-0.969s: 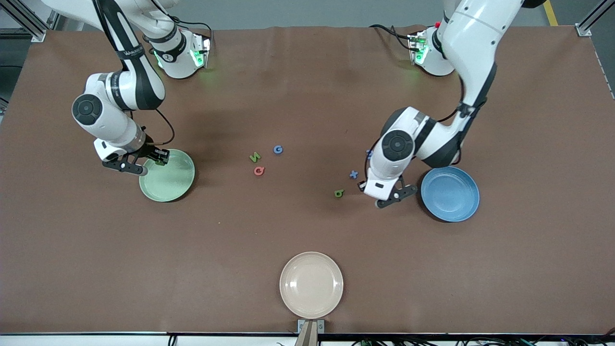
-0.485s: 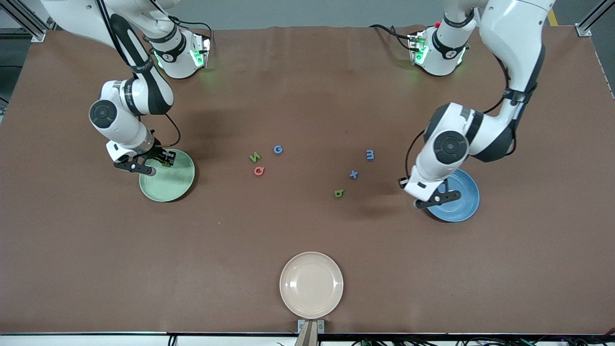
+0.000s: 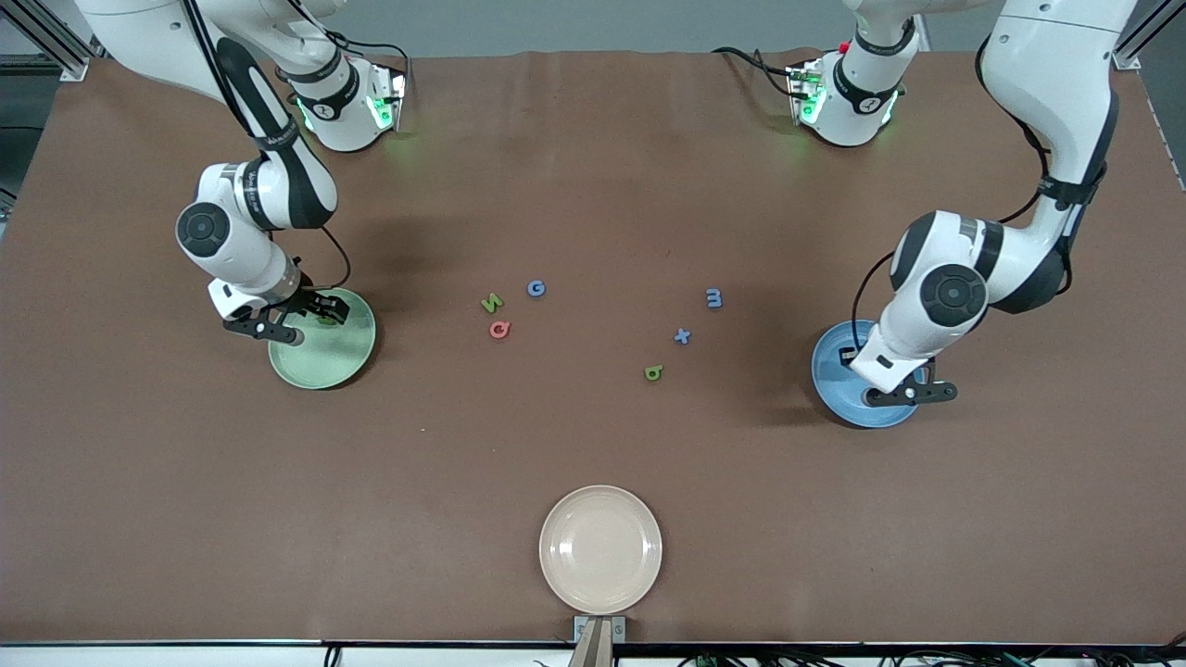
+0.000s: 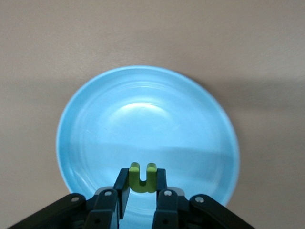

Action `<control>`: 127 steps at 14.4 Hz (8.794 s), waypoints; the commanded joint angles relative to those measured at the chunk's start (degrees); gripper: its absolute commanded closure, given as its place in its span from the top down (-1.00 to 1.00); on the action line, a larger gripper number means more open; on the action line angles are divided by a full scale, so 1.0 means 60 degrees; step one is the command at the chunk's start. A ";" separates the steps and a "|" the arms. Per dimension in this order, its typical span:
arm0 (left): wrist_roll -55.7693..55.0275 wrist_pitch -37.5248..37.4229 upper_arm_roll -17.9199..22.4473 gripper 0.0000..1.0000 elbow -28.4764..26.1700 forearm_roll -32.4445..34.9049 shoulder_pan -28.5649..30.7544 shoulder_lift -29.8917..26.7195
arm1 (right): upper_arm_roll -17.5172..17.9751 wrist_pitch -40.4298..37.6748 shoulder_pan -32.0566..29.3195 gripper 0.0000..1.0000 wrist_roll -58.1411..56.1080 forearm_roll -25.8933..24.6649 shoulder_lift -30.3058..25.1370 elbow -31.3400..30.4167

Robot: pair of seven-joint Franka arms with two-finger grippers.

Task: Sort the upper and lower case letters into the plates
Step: 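Drop the B on the green plate while the left gripper drops u on blue, then grasp the pink Q with the right gripper while the left gripper reaches the b, then drop the Q on the green plate while the left gripper grasps the b, then grasp the green M with the right gripper while the left gripper lifts the b, then drop the M on the green plate while the left gripper drops b on blue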

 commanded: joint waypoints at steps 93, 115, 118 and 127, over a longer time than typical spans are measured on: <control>-2.0279 -0.0117 -0.1172 -0.81 0.4952 0.0175 -0.4364 0.4231 | -0.0137 -0.0344 0.4882 0.03 0.8855 0.0436 0.2018 0.2778; -0.5165 -0.1044 -0.2827 -0.96 0.0560 0.0995 0.1126 0.0084 | -0.0151 -0.0315 0.5892 0.05 0.9236 0.0686 0.2121 0.2383; -0.3759 0.0013 -0.2828 -0.96 -0.0217 0.1243 0.1932 0.0114 | -0.0151 -0.0330 0.5893 -0.27 0.9251 0.0686 0.2106 0.2353; -0.2276 0.0631 -0.2828 -0.91 -0.1054 0.1948 0.3121 0.0436 | -0.0239 -0.0855 0.5397 -1.00 0.8406 0.0642 0.1741 0.2309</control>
